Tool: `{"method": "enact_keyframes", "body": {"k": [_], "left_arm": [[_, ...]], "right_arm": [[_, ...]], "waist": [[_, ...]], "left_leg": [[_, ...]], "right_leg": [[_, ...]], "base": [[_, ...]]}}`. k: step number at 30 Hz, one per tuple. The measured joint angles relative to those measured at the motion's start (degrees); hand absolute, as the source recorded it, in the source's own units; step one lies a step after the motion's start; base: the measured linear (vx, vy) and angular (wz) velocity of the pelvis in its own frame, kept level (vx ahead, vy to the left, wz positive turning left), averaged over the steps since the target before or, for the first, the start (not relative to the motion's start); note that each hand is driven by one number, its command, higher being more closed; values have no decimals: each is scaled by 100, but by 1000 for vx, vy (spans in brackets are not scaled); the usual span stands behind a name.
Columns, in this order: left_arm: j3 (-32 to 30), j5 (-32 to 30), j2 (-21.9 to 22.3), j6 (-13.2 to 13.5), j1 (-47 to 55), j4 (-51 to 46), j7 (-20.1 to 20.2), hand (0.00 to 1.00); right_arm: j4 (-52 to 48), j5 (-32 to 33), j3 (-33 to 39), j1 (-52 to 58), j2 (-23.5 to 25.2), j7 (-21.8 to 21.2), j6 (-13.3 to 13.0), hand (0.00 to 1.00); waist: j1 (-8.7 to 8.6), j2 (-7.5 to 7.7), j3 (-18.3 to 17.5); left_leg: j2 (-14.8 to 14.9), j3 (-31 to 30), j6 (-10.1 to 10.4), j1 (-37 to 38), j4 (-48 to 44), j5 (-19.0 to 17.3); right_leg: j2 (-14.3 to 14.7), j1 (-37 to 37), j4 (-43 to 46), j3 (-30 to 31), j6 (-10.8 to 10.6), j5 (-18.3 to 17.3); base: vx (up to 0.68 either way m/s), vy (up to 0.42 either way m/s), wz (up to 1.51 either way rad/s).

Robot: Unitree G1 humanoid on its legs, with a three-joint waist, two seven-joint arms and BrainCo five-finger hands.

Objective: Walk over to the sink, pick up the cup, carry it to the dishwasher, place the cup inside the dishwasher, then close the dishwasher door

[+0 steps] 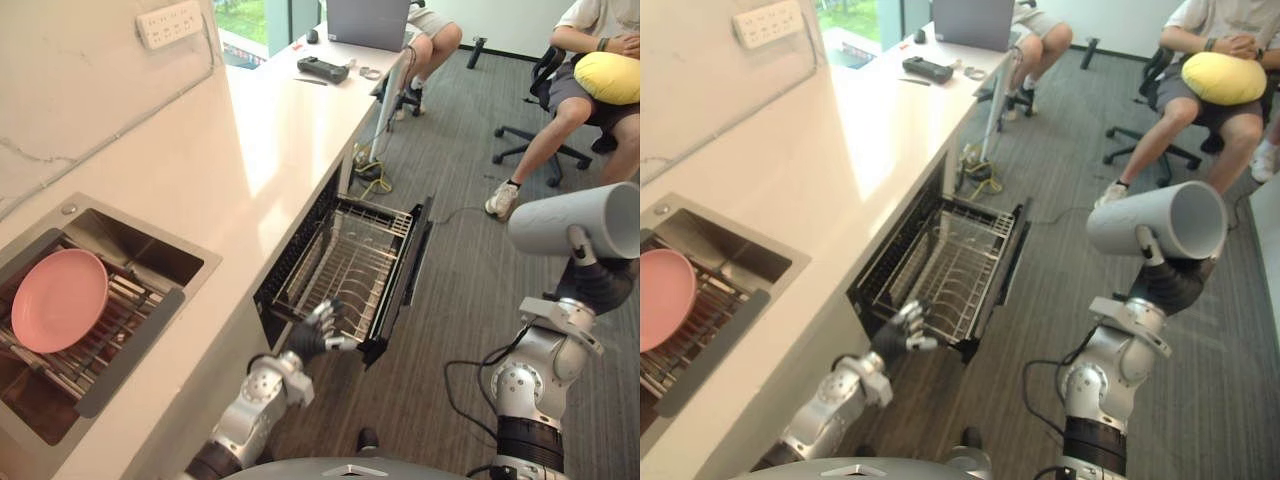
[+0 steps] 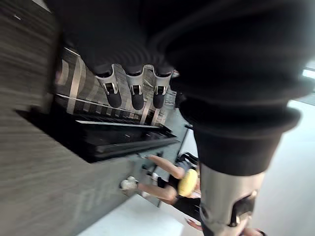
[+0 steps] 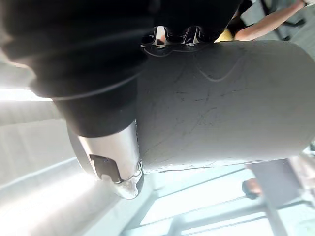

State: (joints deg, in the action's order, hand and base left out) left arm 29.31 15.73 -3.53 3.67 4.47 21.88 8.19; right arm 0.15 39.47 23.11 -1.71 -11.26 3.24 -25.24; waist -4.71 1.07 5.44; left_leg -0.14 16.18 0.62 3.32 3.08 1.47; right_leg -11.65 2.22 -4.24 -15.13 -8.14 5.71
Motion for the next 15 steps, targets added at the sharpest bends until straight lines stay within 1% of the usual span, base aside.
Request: {"method": "enact_keyframes", "body": {"k": [1, 2, 4, 5, 6, 9, 12, 13, 15], "left_arm": [[-112, -422, -153, 15, 194, 236, -110, 0], [-194, -579, -208, 21, 293, 310, -189, 0], [-574, -1238, -334, 116, 550, 655, -569, 0], [-686, -1423, -358, 150, 602, 739, -689, 0], [-856, -1710, -419, 186, 674, 903, -895, 0], [-1142, -2553, -497, 284, 871, 1213, -1466, 0], [-1373, -3005, -448, 327, 960, 1323, -1849, 0], [-1408, -3086, -441, 329, 955, 1336, -1914, 0], [-1614, -3322, -426, 315, 936, 1434, -2079, 0]], "right_arm": [[237, -193, -14, 30, 2, -23, 143, 100], [334, -297, -41, 35, 1, -25, 204, 100], [627, -765, -135, 88, 1, -30, 433, 100], [712, -889, -184, 87, -5, -35, 477, 100], [849, -1092, -283, 89, -7, -43, 579, 100], [1215, -1632, -497, 58, -26, -90, 738, 100], [1484, -2031, -496, -28, -69, -143, 839, 100], [1536, -2109, -496, -84, -69, -140, 872, 100], [1708, -2387, -523, -270, -143, -136, 1023, 100]], "waist": [[30, -5, 16], [41, -4, 20], [132, -5, 26], [144, -6, 29], [175, -6, 45], [304, -7, 54], [390, 6, 62], [397, 13, 68], [419, 40, 98]], "left_leg": [[-12, -66, -5, -28, -9, 7], [-15, -90, -5, -26, -15, 7], [-23, -200, -5, -26, -35, 7], [-23, -222, -5, -26, -41, 7], [-26, -279, -5, -25, -68, 7], [-29, -326, -8, -29, -80, 10], [-55, -430, -30, -76, -79, 45], [-57, -441, -31, -81, -79, 51], [-65, -506, -42, -108, -79, 79]], "right_leg": [[-5, 23, -10, -86, -4, -3], [-6, 45, -18, -115, -5, -4], [-7, 128, -33, -206, -13, -24], [-11, 145, -33, -244, -13, -30], [-15, 190, -33, -296, -16, -42], [-16, 210, -25, -328, -18, -49], [-44, 215, -7, -455, -23, -61], [-46, 215, -5, -460, -23, -61], [-52, 217, 7, -525, -23, -61]], "base": [[-16, -28, 22], [-21, -33, 26], [-23, -27, 23], [-33, -26, 23], [-43, -24, 17], [-46, -18, 9], [-54, -15, 17], [-60, -10, 11], [-43, -11, 13]]}}
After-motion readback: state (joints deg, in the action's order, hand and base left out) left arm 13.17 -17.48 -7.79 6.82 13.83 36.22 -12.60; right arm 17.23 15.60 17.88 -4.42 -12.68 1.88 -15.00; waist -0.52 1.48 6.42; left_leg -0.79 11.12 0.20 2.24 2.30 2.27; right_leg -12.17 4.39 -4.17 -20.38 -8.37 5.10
